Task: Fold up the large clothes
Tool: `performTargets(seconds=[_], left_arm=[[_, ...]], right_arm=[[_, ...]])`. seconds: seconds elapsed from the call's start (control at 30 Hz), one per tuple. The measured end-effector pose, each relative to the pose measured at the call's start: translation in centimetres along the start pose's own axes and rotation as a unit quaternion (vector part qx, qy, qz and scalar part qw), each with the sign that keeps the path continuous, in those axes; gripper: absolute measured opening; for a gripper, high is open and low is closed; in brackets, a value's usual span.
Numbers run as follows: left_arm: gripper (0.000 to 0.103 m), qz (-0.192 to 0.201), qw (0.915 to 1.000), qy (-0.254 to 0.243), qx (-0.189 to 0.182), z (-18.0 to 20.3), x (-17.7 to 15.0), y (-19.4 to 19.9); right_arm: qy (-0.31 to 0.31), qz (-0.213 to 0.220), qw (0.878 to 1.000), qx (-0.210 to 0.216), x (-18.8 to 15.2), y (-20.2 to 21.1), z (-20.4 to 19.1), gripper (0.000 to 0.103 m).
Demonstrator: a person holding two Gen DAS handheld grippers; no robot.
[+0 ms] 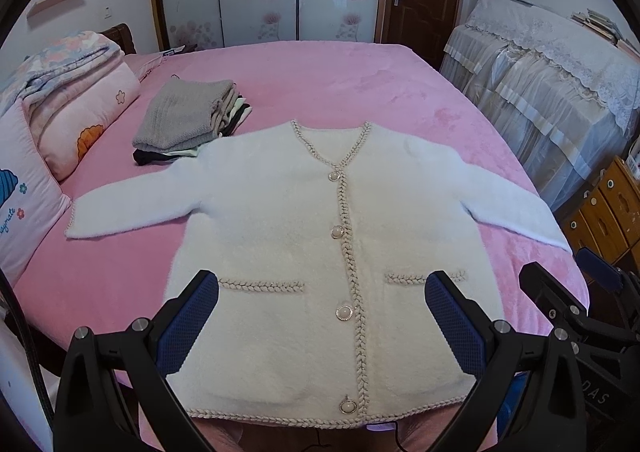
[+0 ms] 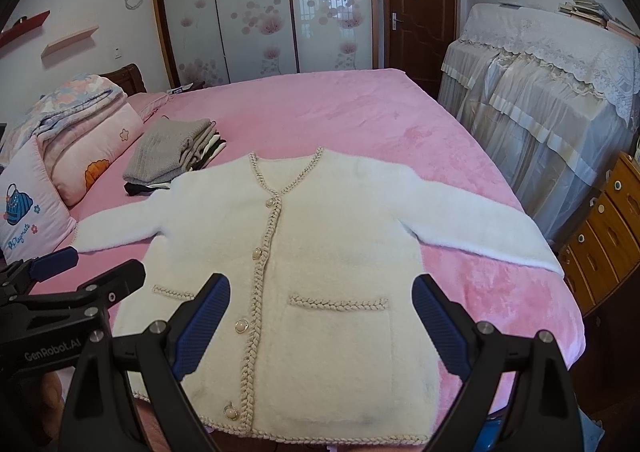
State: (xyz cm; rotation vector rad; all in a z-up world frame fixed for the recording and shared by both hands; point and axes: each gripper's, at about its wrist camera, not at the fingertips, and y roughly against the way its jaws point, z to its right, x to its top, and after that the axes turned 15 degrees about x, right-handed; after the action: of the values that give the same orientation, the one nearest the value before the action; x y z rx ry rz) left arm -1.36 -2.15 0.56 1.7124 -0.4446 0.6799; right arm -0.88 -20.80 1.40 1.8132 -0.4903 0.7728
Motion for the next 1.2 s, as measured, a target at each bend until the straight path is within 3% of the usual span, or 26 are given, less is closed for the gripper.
performTargets(seconds=[0.37, 0.77, 0.9, 1.2], left_arm=[[0.102, 0.037, 0.9993, 0.008, -0.007, 0.2, -0.7, 2.2], [0.102, 0.044, 0.9986, -0.030, -0.007, 2.3, -1.2, 3.5], [0.102, 0.035, 0.9983, -0.044, -0.012, 3.5, -0.8, 3.6], [0.102, 0.076, 0.9947, -0.068, -0.014, 7.1, 1.5, 5.1]], right_arm=[[-0.016, 0.003, 1.000, 0.011, -0.5, 1.5, 1.4, 0.093], [-0.024, 0.010, 1.000, 0.014, -1.1, 2.8, 2.3, 0.093], [-0.028, 0.015, 0.999, 0.025, -1.4, 3.3, 3.1, 0.093], [-0.038, 0.040, 0.998, 0.006, -0.4, 4.7, 6.9, 0.093]])
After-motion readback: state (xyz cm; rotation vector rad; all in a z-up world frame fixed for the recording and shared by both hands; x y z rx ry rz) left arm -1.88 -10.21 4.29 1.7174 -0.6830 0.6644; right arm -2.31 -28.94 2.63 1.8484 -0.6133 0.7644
